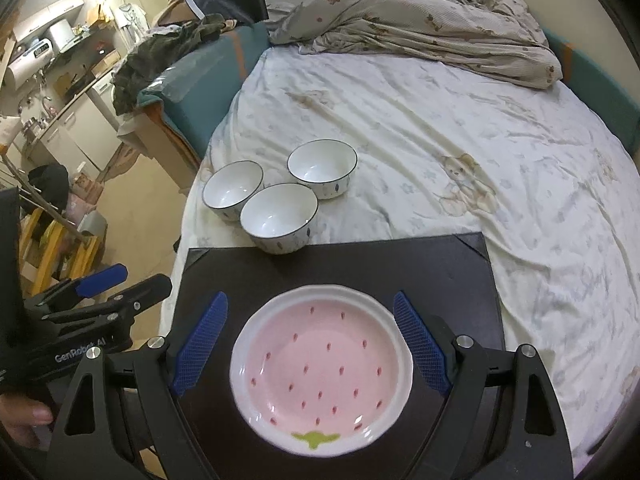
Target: Organize plates and bowls
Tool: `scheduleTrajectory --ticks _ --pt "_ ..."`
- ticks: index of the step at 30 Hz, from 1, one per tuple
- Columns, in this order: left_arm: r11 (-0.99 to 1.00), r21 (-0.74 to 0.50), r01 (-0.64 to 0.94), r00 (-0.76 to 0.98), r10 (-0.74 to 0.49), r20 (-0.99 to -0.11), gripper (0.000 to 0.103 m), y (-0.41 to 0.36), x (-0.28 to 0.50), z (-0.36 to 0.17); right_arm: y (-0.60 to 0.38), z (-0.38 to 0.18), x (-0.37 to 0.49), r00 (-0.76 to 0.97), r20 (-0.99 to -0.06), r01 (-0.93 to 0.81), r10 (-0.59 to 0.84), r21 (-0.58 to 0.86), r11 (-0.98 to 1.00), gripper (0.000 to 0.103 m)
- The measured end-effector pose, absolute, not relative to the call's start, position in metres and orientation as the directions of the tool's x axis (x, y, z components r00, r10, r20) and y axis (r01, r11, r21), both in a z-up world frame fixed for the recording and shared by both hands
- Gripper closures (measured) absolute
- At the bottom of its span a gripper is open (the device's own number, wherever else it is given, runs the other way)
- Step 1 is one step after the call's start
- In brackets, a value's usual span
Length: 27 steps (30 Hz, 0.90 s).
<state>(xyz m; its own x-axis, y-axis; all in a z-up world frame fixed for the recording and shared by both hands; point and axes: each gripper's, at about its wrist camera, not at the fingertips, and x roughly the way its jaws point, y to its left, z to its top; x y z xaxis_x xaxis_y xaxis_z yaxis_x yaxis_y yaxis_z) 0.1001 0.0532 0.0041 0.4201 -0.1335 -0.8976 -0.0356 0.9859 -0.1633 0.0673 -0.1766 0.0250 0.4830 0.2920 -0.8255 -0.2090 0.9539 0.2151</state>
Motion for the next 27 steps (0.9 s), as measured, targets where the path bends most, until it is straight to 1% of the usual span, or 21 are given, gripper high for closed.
scheduleTrajectory --ticks 2,8,12,14,18,20,21,22,23,24,26,27 --pt "0.981 -0.183 -0.058 0.400 -0.145 -0.905 0.028 0.056 0.115 -0.003 -0.178 0.019 0.083 0.468 -0.830 -0.207 0.303 0.231 0.951 0.015" --pt "0.981 -0.176 -0.077 0.377 -0.135 -0.916 0.028 0.059 0.153 -0.031 -0.188 -0.007 0.123 0.417 -0.846 -0.173 0.331 0.283 0.943 0.015" --pt "0.972 -0.196 -0.131 0.402 -0.129 -0.907 0.028 0.075 0.169 -0.043 -0.200 -0.032 0.144 0.366 -0.850 -0.137 0.378 0.353 0.926 0.015" --pt "0.962 -0.220 -0.162 0.381 -0.144 -0.913 0.028 0.082 0.178 -0.053 -0.203 -0.048 0.157 0.327 -0.853 -0.106 0.407 0.395 0.912 0.015" --pt "0.951 -0.226 -0.211 0.348 -0.143 -0.926 0.029 0.090 0.194 -0.071 -0.204 -0.073 0.180 0.257 -0.838 -0.051 0.481 0.486 0.873 0.017" --pt "0.951 -0.235 -0.202 0.336 -0.159 -0.928 0.032 0.088 0.200 -0.079 -0.202 -0.083 0.189 0.240 -0.824 -0.002 0.513 0.528 0.849 0.023" --pt "0.952 -0.239 -0.193 0.326 -0.168 -0.930 0.035 0.086 0.202 -0.083 -0.201 -0.086 0.192 0.232 -0.818 0.014 0.527 0.545 0.839 0.024" --pt "0.952 -0.244 -0.184 0.318 -0.177 -0.932 0.037 0.084 0.204 -0.087 -0.198 -0.090 0.196 0.225 -0.812 0.028 0.538 0.557 0.830 0.027" --pt "0.953 -0.244 -0.179 0.315 -0.179 -0.932 0.038 0.083 0.207 -0.089 -0.194 -0.094 0.200 0.220 -0.812 0.036 0.540 0.560 0.828 0.030" --pt "0.954 -0.241 -0.177 0.313 -0.178 -0.933 0.038 0.081 0.209 -0.091 -0.191 -0.098 0.205 0.213 -0.814 0.046 0.540 0.561 0.827 0.031" --pt "0.953 -0.242 -0.182 0.305 -0.179 -0.935 0.040 0.079 0.215 -0.096 -0.185 -0.109 0.211 0.188 -0.814 0.071 0.550 0.570 0.818 0.039" --pt "0.953 -0.242 -0.183 0.302 -0.180 -0.936 0.046 0.077 0.217 -0.098 -0.183 -0.112 0.213 0.177 -0.812 0.078 0.556 0.575 0.814 0.041"
